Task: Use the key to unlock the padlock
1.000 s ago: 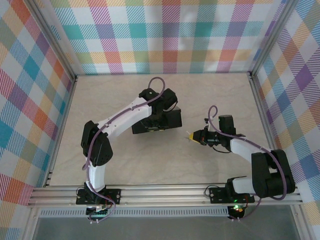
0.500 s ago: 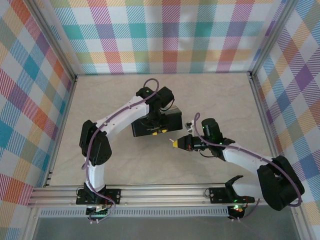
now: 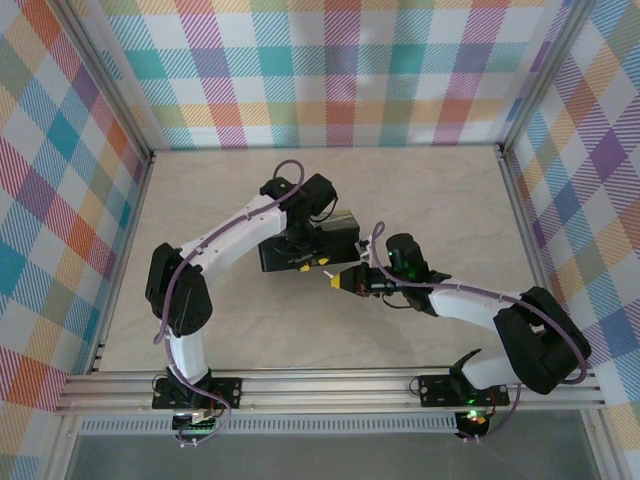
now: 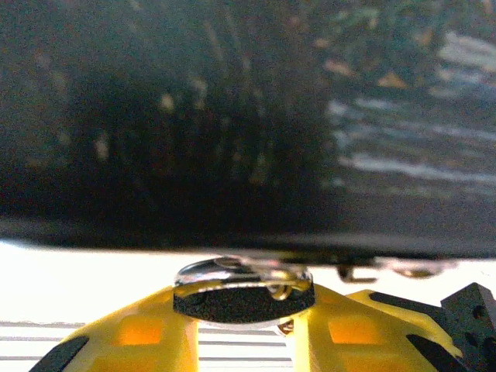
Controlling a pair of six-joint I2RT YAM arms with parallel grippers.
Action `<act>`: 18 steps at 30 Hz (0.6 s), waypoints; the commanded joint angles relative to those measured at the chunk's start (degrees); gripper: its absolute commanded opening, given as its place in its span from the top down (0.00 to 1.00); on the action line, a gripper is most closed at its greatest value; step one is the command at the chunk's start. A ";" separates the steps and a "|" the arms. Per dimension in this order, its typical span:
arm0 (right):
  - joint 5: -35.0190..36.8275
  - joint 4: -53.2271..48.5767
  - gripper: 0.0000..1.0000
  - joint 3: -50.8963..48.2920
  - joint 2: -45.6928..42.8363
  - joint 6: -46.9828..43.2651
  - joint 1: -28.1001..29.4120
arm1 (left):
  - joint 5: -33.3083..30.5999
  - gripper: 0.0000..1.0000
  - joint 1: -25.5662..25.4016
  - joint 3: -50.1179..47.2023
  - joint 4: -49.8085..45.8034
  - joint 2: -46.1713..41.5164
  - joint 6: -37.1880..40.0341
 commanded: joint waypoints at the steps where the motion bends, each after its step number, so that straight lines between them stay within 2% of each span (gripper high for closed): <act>1: 0.30 4.38 1.00 2.62 1.10 1.28 1.27 | 0.92 0.96 0.74 -1.03 1.30 -2.87 -1.12; 11: 3.61 4.56 1.00 3.05 2.41 4.21 3.08 | 1.27 0.97 1.53 -3.20 3.18 -4.61 -2.57; 18: 9.05 7.50 1.00 -3.31 -1.90 10.25 4.94 | 1.91 0.98 1.90 -3.63 3.62 -4.65 -2.66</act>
